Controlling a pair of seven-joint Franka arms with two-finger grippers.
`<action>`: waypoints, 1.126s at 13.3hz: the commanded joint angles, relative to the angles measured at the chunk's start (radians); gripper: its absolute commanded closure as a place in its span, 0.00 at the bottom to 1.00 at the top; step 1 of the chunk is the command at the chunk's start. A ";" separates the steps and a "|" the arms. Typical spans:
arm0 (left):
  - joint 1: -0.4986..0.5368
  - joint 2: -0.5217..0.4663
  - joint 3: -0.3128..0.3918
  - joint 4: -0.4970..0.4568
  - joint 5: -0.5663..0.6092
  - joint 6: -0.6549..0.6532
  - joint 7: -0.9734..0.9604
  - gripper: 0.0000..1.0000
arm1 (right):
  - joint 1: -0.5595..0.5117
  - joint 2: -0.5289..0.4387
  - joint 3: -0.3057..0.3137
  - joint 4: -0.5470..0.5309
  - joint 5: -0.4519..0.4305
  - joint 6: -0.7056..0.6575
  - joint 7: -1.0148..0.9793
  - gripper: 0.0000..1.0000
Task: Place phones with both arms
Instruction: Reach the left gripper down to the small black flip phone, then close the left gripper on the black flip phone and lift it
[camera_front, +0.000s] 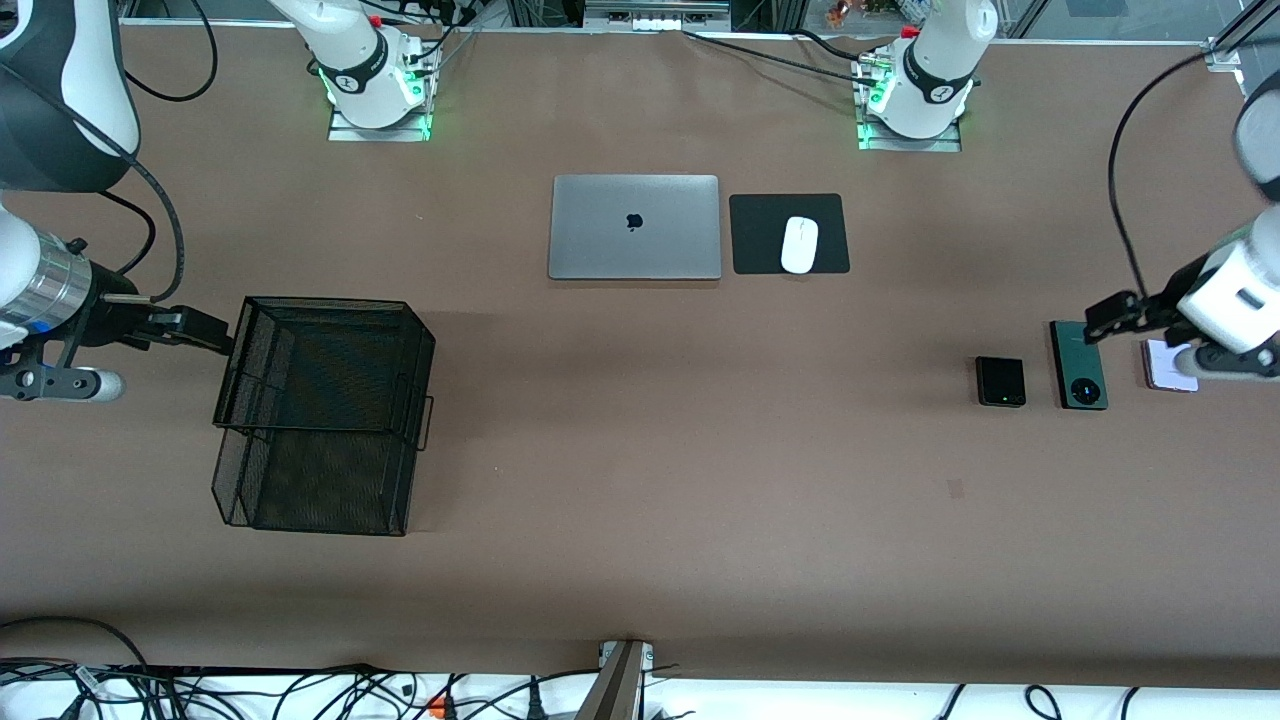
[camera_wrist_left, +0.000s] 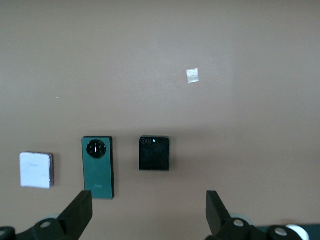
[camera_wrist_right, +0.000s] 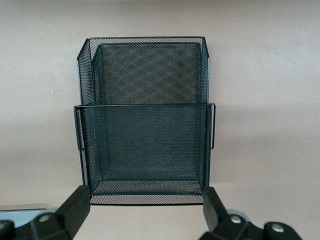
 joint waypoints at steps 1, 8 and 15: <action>0.023 0.001 -0.006 -0.127 0.014 0.167 0.063 0.00 | -0.006 0.002 0.002 0.012 0.019 -0.017 -0.015 0.00; 0.047 0.083 -0.005 -0.458 0.016 0.681 0.105 0.00 | -0.008 0.002 0.002 0.010 0.019 -0.017 -0.017 0.00; 0.069 0.235 -0.005 -0.546 0.014 0.983 0.105 0.00 | -0.009 0.002 0.002 0.009 0.019 -0.017 -0.017 0.00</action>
